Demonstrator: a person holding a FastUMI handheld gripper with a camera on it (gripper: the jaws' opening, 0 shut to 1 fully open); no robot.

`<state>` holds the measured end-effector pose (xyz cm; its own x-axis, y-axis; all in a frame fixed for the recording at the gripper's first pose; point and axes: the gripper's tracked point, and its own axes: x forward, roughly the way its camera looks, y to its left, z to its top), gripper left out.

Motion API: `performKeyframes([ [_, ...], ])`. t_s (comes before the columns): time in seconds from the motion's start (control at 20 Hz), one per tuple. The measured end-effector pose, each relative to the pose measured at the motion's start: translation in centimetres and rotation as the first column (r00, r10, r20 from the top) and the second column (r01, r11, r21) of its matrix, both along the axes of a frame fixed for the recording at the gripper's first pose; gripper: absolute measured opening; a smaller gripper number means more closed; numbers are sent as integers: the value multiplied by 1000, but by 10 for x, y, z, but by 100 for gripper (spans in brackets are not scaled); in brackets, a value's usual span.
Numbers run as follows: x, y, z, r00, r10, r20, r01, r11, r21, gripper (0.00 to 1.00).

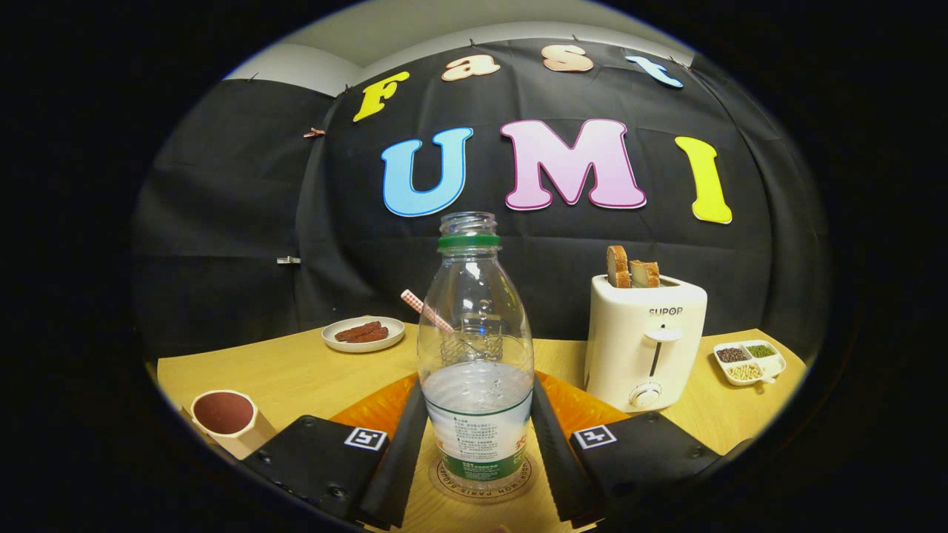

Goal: Take the bottle from table, then pour the juice into the cup, finally place the bottle on the coaster

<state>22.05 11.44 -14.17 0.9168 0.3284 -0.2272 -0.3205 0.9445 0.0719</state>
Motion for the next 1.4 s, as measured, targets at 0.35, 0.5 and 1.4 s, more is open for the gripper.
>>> performKeyframes([
  [0.35, -10, -3, 9, 1000, 20, 3, -20, 1000, -3, 92],
  [0.5, -23, -8, 22, 999, 24, 35, -24, 1000, -15, 98],
  [1.4, -188, -96, 148, 958, -185, 217, 210, 973, -94, 95],
])
